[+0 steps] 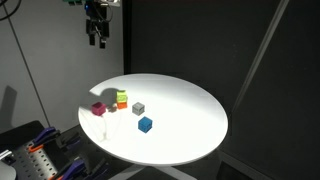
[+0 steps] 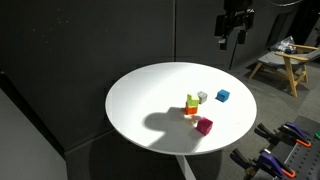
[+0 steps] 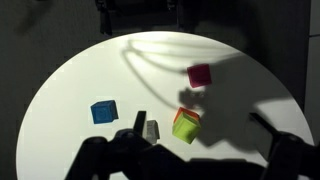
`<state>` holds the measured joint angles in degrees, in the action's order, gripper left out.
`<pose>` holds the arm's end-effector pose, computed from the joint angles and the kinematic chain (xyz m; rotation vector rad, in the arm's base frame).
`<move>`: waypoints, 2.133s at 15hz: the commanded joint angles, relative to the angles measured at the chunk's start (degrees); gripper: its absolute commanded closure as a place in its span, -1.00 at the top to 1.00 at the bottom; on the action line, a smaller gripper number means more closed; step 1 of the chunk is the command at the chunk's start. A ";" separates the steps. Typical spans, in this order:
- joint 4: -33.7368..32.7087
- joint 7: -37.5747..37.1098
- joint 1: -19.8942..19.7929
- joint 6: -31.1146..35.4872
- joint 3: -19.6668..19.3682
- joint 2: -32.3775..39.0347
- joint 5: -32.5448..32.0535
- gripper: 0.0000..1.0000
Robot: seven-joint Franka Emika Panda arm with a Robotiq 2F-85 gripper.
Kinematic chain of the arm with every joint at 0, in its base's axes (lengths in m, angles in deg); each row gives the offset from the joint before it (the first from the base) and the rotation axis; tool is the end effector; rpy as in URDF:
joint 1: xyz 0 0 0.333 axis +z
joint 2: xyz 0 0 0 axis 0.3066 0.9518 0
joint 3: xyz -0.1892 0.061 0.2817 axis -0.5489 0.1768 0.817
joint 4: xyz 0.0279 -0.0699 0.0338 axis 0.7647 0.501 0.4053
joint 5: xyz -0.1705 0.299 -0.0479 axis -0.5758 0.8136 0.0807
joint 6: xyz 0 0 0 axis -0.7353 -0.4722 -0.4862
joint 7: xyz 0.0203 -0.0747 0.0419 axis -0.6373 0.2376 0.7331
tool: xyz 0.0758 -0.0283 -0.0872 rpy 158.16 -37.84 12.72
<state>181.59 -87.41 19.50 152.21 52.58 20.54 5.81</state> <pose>0.4028 0.0740 0.5264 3.0727 -0.1926 -0.2089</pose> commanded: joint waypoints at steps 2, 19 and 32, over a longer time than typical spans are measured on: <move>2.27 3.06 0.56 4.87 -1.60 0.86 0.96 1.00; 12.35 6.16 3.40 25.77 -1.22 11.57 -0.07 1.00; 12.08 5.32 3.92 26.96 -1.33 13.87 -0.03 1.00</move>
<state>193.74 -82.11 23.16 179.29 51.53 34.41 5.79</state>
